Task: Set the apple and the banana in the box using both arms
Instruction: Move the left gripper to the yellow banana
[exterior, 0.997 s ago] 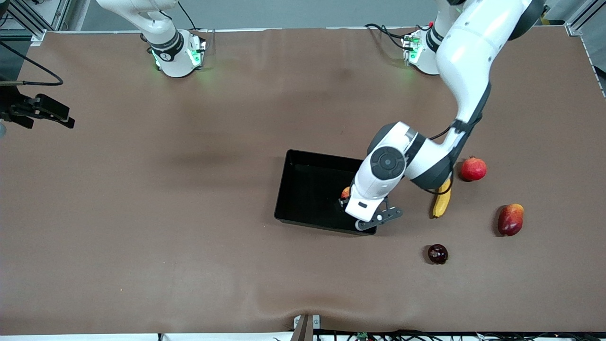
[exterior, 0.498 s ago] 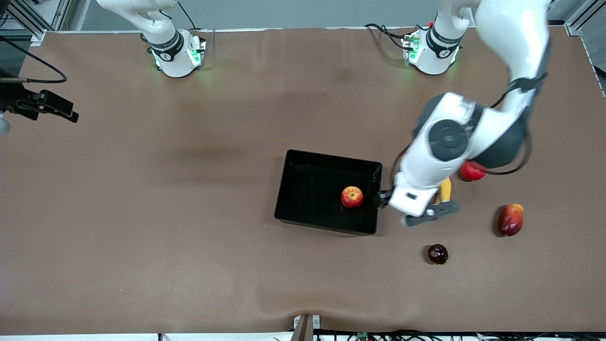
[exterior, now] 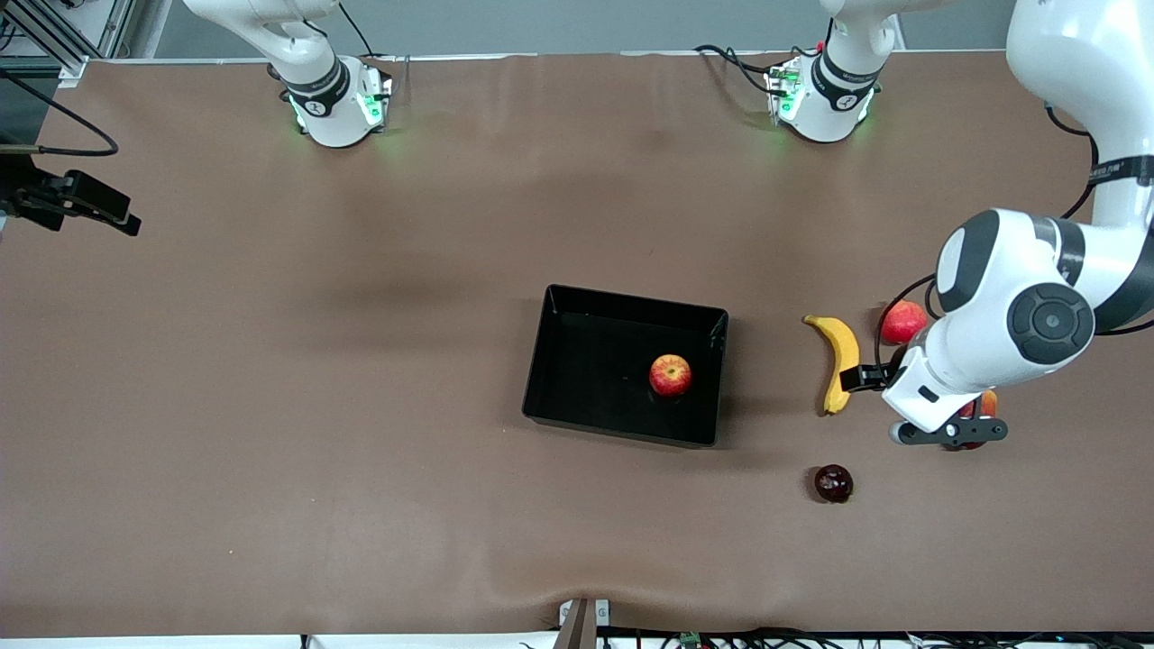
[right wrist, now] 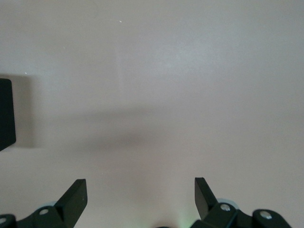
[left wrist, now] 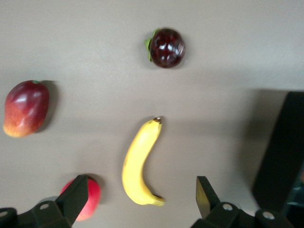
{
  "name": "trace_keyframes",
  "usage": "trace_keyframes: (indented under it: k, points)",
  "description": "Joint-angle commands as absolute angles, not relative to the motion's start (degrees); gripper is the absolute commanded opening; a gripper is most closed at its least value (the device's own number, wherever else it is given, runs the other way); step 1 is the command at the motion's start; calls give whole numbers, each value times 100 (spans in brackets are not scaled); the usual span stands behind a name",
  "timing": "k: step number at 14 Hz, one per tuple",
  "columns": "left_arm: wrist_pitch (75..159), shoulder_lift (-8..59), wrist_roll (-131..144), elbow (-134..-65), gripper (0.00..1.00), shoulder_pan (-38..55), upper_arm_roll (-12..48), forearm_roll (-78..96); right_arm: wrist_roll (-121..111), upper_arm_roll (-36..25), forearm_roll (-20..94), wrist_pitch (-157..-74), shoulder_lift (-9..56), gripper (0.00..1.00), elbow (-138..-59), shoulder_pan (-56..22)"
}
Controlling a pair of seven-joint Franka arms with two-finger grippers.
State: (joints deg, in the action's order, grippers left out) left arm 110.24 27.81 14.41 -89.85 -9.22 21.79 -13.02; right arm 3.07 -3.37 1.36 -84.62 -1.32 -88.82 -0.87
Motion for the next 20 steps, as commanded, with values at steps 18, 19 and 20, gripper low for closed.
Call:
trace_keyframes:
  k: [18,19,20]
  points:
    - [13957,3049,220,-11593,87,-1635,2180,-1749,360,-272,149,-8560,-211,100,-8903,-88]
    - [13957,3067,220,-11593,84,-1626,2180,-1740,360,-272,149,-8561,-202,100,-8903,-97]
    - [13957,3102,220,-11593,76,-1626,2180,-1740,360,-272,149,-8561,-193,100,-8903,-97]
